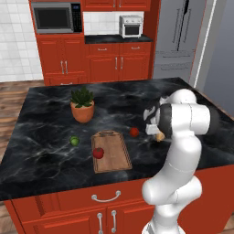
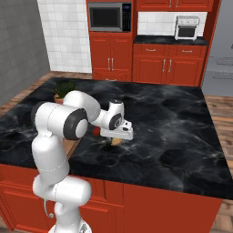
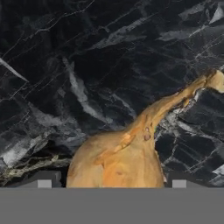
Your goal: Place the avocado, onion, tomato, and bell pepper on the cutting board.
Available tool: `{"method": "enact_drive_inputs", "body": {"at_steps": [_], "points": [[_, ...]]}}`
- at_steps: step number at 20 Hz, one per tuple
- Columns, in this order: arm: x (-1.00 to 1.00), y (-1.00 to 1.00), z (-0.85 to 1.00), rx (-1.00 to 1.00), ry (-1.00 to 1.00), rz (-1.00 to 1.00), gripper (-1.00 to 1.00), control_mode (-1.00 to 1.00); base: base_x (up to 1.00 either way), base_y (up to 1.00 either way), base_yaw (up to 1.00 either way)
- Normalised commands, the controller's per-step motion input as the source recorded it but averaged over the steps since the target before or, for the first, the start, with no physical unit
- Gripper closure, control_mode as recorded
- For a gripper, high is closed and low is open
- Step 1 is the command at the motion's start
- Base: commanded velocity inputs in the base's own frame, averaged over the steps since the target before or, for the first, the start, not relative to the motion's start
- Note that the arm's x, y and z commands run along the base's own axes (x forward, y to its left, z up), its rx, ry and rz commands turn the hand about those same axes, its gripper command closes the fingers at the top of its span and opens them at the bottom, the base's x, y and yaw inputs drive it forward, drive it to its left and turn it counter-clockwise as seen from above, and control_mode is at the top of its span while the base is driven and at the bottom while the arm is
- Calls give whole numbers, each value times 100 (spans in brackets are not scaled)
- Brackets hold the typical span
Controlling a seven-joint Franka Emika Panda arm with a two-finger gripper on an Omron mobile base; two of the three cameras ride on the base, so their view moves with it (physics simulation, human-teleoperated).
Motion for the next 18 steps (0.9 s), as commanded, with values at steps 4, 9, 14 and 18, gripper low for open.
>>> {"method": "enact_drive_inputs", "body": {"at_steps": [4, 9, 14, 18], "points": [[-1, 0, -6, 1, 1, -1, 100, -100, 0, 0, 0], [-12, 3, 54, 4, -3, 0, 100, -100, 0, 0, 0], [-15, 13, 78, 2, -7, 4, 100, -100, 0, 0, 0], [-9, 44, 70, 0, -8, 2, 100, -100, 0, 0, 0]]}}
